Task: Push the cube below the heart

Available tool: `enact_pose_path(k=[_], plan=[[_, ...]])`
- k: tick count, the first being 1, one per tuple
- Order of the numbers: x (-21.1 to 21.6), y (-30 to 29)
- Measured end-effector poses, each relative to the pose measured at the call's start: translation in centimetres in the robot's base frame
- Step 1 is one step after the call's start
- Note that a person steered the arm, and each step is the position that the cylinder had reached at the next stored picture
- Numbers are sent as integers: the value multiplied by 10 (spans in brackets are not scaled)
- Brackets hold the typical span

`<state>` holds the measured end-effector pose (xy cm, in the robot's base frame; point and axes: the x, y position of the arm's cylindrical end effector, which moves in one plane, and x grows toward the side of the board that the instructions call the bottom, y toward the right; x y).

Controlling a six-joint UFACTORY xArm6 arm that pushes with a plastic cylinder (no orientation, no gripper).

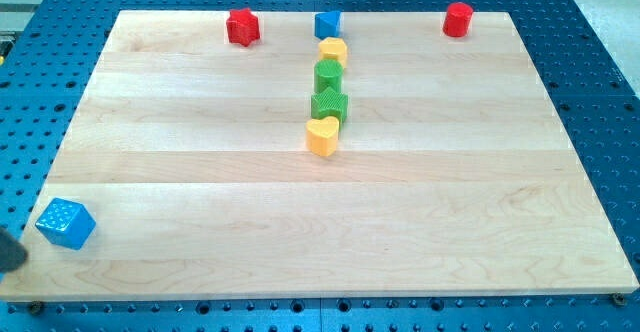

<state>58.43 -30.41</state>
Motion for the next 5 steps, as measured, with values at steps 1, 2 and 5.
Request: enact_pose_path(k=[1, 2, 5], plan=[[-25, 45], [-41, 140], [12, 178]])
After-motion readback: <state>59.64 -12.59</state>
